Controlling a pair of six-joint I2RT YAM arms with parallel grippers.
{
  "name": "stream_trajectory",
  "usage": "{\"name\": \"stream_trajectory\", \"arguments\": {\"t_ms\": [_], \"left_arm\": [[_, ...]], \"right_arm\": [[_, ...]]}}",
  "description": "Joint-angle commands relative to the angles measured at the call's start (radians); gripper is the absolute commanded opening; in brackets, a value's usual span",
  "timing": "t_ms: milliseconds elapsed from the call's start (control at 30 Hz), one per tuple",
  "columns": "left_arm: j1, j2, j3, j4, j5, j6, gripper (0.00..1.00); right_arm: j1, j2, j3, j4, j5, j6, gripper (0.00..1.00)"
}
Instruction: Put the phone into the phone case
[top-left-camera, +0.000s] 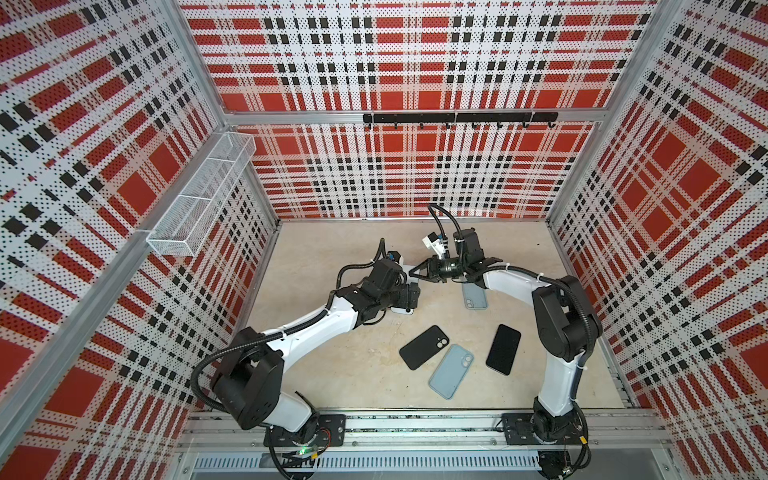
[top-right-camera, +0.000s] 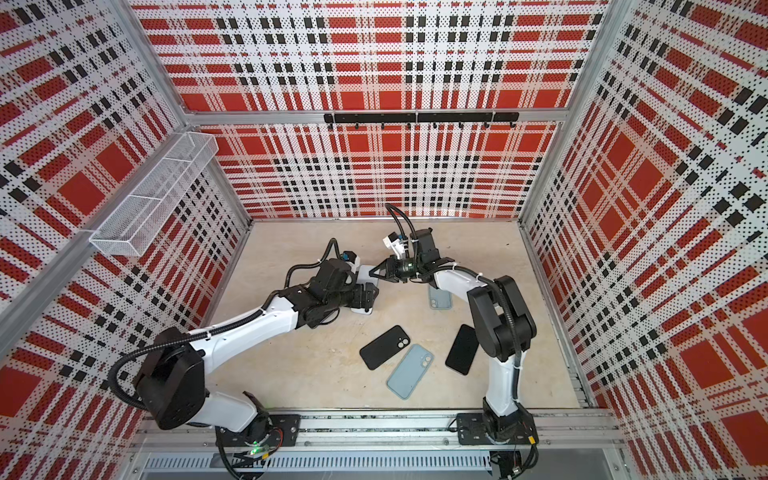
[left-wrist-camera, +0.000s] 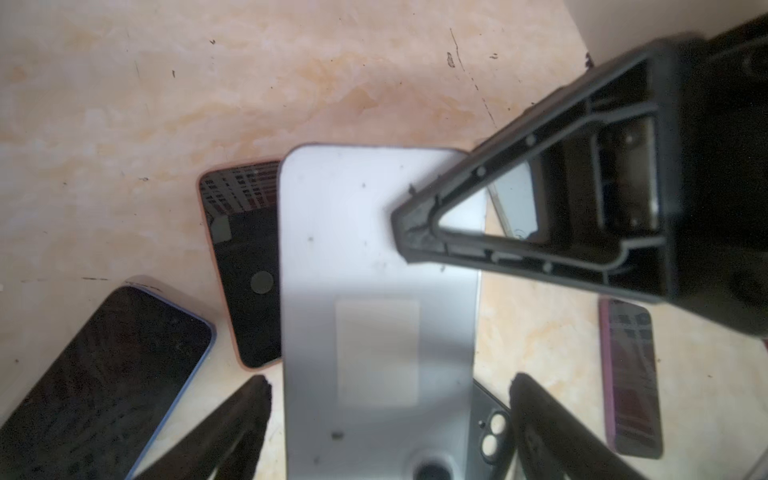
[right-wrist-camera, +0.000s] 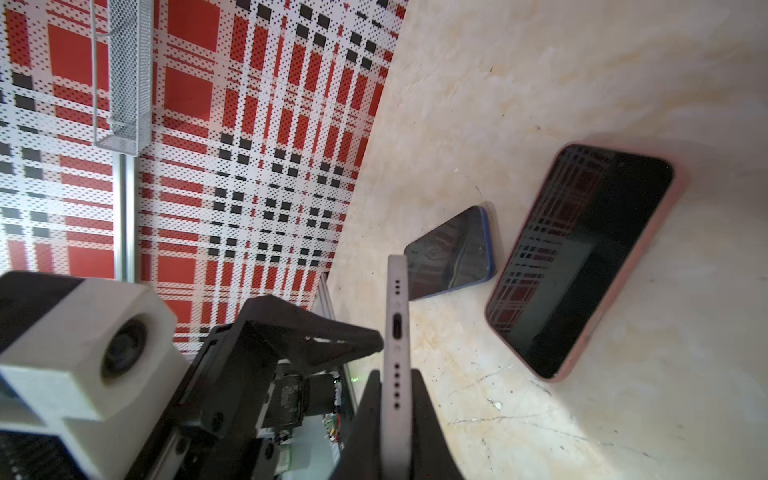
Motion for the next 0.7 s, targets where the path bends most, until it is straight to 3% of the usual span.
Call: {"name": "stream_trajectory", "arguments": {"t_ms": [0,267,467,667], "left_arm": [[0.024,-0.086,0.040,-0.043,0.070,0.027,0.96],[0.146,-0.176,0.031,-0.111,0.325,-0.049,0.95],[0.272,-0.120,0.059,-0.118,0.607,-0.211,0.91],[0.285,-0.080,0.099,-0.167,0.651,-0.336,0.89]], "right_arm": [[-0.013,-0.121,0.042,-0.093,0.142,-0.173,0.00],[0.002,-0.273,-0.015,-0.203,0.411,-0.421,0.00],[0.133,-0.428,-0.172,-0.146,0.754,-0.721,0.00],[0.224,-0.521,-0.355,0.076,0.949,-0.970,0.00]]}}
